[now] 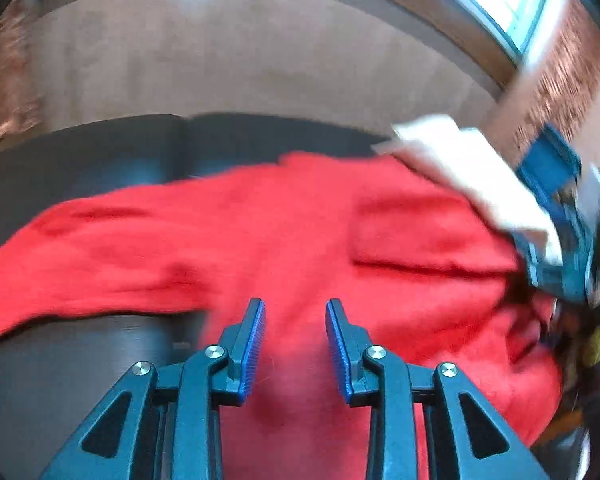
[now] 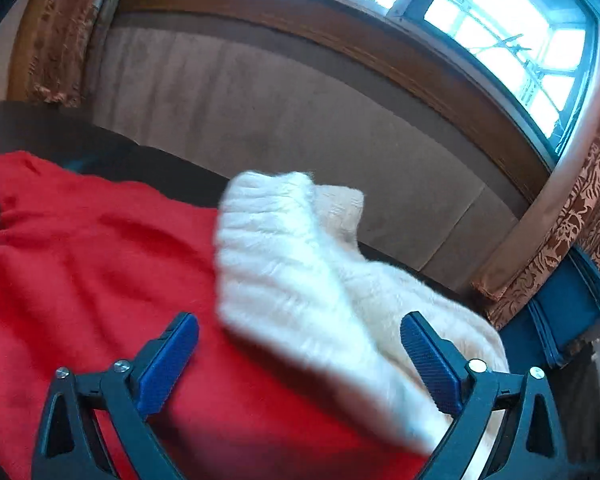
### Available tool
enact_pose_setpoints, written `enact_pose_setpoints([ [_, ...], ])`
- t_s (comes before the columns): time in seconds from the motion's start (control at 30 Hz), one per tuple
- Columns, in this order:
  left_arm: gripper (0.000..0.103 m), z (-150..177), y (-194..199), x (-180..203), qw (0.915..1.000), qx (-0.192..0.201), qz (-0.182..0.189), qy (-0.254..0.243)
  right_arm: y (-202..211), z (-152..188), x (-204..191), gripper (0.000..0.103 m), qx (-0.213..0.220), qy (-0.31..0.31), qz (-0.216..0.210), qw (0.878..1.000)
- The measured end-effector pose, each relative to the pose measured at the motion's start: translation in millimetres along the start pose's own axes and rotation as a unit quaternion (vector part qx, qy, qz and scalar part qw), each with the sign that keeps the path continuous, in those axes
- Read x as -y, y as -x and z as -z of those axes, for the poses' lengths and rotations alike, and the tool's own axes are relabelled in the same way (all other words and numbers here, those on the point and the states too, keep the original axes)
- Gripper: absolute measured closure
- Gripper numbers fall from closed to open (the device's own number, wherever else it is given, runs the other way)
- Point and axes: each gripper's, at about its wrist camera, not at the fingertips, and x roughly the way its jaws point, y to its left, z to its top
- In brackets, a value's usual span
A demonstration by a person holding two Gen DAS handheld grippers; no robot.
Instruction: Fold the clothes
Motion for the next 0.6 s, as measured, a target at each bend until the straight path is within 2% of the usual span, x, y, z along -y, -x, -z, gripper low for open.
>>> enact_pose_setpoints([
  [0.03, 0.072, 1.9, -7.2, 9.3, 0.9999, -0.004, 0.004, -0.013, -9.3, 0.8, 11.4, 0.026, -0.011, -0.011, 0.002, 1.000],
  [0.07, 0.072, 3.9, -14.4, 18.5, 0.9996, -0.007, 0.008, -0.026, -18.7, 1.7, 23.1, 0.037, -0.022, -0.023, 0.004, 0.999],
  [0.1, 0.072, 5.8, -21.7, 27.8, 0.9991, -0.011, 0.012, -0.039, -27.8, 8.3, 41.8, 0.058, -0.037, -0.051, 0.009, 0.998],
  [0.13, 0.072, 7.8, -28.9, 37.1, 0.9984, -0.014, 0.016, -0.053, -36.8, 15.2, 60.9, 0.066, -0.051, -0.080, 0.014, 0.995],
  [0.23, 0.072, 13.6, -50.6, 64.9, 0.9951, -0.025, 0.028, -0.092, -60.3, 39.8, 115.4, 0.068, -0.092, -0.155, 0.035, 0.983],
  [0.33, 0.072, 18.4, -53.5, 70.0, 0.9930, -0.015, 0.016, -0.116, -76.5, 73.1, 164.6, 0.070, -0.128, -0.209, 0.069, 0.967],
  [0.43, 0.072, 20.1, -55.9, 71.6, 0.9925, -0.007, 0.008, -0.122, -90.4, 102.7, 195.0, 0.072, -0.172, -0.231, 0.115, 0.951],
  [0.53, 0.071, 19.8, -58.2, 67.7, 0.9932, -0.003, 0.016, -0.115, -82.2, 108.7, 197.4, 0.072, -0.175, -0.222, 0.115, 0.952],
  [0.6, 0.069, 20.0, -57.9, 67.2, 0.9927, -0.002, 0.009, -0.120, -76.5, 112.4, 198.7, 0.071, -0.177, -0.216, 0.115, 0.953],
])
